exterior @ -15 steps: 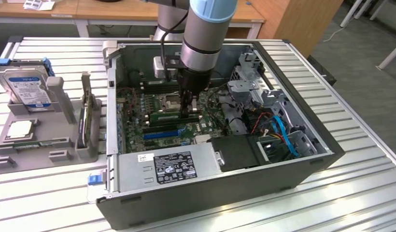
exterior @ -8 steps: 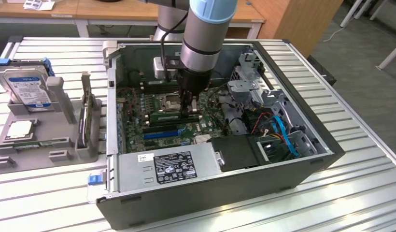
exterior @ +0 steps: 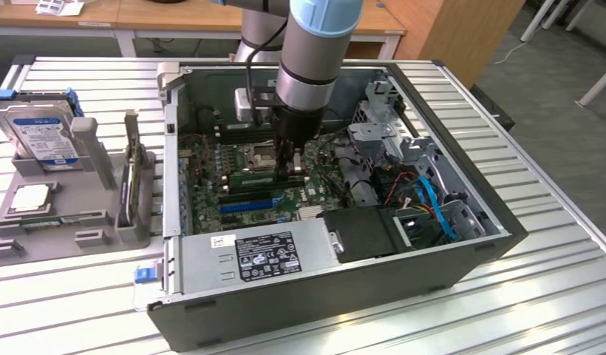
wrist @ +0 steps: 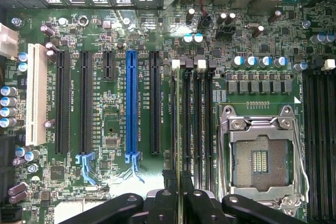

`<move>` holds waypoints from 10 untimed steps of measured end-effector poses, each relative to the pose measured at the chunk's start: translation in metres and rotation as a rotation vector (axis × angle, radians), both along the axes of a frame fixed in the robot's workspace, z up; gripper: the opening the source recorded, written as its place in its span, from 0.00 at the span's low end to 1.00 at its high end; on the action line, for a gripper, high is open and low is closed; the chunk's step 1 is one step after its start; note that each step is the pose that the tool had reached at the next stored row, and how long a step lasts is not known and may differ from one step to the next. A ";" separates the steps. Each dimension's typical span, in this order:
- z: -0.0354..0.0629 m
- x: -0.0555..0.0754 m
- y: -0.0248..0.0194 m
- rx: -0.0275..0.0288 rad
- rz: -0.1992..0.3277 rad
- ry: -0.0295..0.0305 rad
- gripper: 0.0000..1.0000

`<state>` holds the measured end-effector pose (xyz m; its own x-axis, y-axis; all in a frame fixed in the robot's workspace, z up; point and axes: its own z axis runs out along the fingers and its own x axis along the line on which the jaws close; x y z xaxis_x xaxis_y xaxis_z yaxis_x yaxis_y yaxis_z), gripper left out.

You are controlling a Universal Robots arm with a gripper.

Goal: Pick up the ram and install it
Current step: 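Insert the ram into the slot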

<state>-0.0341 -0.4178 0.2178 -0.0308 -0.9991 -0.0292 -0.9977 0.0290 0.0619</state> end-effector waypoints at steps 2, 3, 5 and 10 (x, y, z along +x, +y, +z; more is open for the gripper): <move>-0.0002 0.000 0.0000 -0.0002 0.000 0.0000 0.14; -0.0002 0.000 0.0000 -0.0002 0.000 0.0001 0.14; -0.0003 0.000 0.0000 -0.0001 0.000 0.0000 0.14; -0.0003 0.000 0.0000 0.0000 0.000 -0.0001 0.14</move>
<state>-0.0343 -0.4178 0.2174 -0.0309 -0.9991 -0.0292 -0.9977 0.0290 0.0618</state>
